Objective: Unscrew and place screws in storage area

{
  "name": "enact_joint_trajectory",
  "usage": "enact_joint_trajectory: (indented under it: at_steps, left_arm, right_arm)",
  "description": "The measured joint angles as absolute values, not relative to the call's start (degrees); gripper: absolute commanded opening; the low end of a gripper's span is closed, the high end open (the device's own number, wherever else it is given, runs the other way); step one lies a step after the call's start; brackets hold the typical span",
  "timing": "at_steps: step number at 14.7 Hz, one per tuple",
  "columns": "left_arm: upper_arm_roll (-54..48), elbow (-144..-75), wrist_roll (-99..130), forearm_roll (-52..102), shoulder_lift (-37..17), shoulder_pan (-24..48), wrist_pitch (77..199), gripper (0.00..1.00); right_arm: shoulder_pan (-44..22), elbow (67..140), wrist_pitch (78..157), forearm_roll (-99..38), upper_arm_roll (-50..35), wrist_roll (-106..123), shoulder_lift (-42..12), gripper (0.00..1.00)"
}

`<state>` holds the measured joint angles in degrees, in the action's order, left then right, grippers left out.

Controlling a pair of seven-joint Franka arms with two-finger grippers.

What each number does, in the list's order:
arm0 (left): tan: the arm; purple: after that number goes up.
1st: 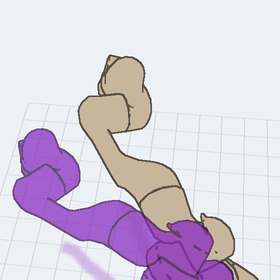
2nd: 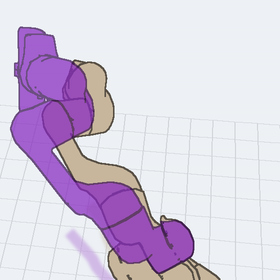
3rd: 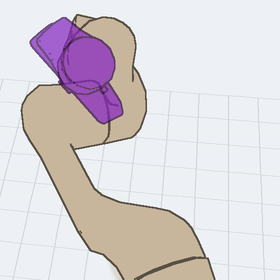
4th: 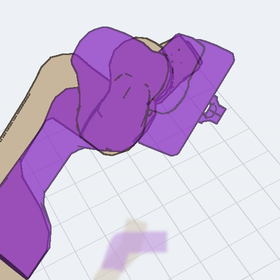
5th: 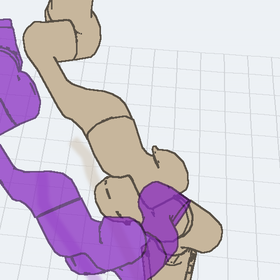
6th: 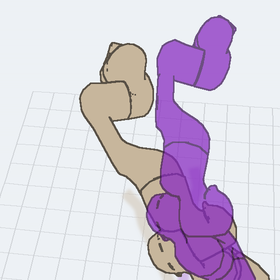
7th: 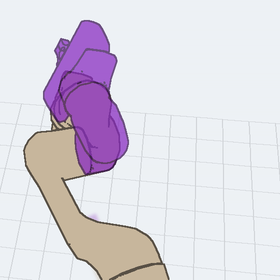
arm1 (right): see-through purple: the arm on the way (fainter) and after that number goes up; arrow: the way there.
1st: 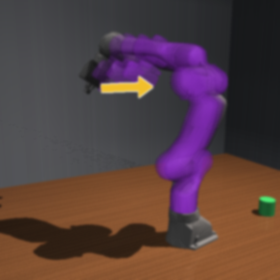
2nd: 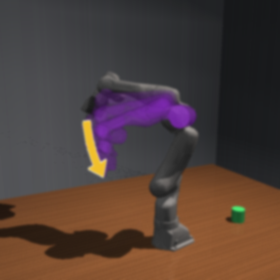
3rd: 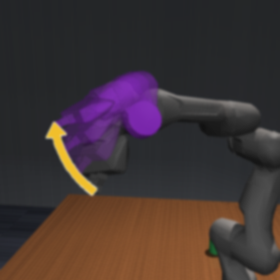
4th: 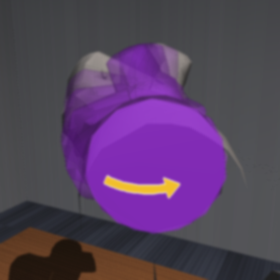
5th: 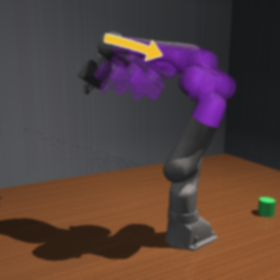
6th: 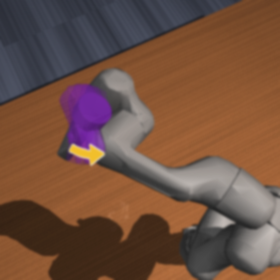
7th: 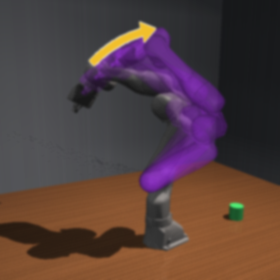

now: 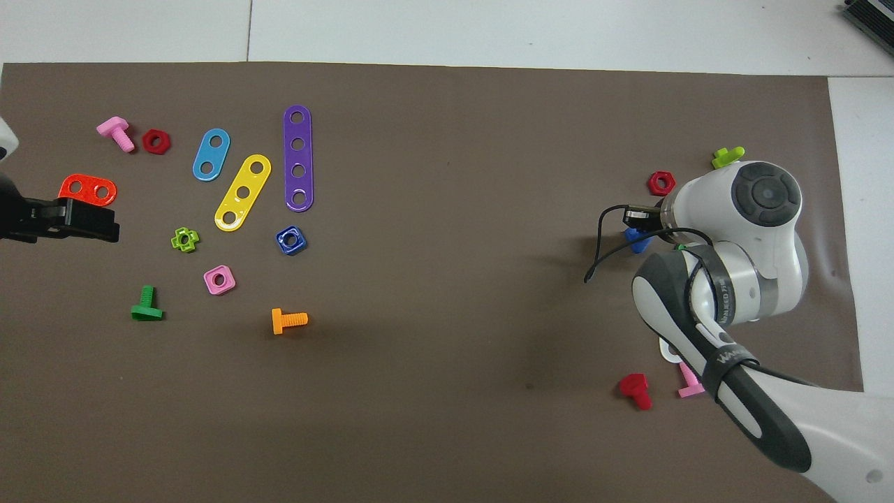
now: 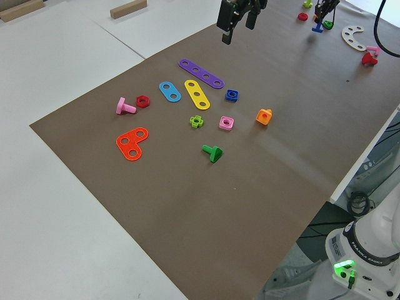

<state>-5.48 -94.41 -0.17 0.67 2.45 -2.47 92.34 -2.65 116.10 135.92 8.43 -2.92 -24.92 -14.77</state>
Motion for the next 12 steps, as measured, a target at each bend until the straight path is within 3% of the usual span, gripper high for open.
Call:
enact_joint_trajectory:
  at_steps: [2, 7, 12]
  left_arm:
    - [-5.48, -94.41, -0.17, 0.67, 2.45, -2.47, 92.34, 1.0]
    - [-5.48, -94.41, -0.17, 0.67, 2.45, -2.47, 92.34, 1.0]
    - [-5.48, -94.41, -0.17, 0.67, 2.46, -2.47, 92.34, 1.0]
  right_arm:
    - [-2.65, 116.48, 135.89, 8.43, -2.93, -24.92, -14.77, 0.94]
    - [-2.65, 114.69, 133.68, 8.43, -2.98, -24.92, -13.98, 0.99]
    - [-2.56, 108.32, 123.12, 5.26, -2.96, -24.03, -7.14, 0.99]
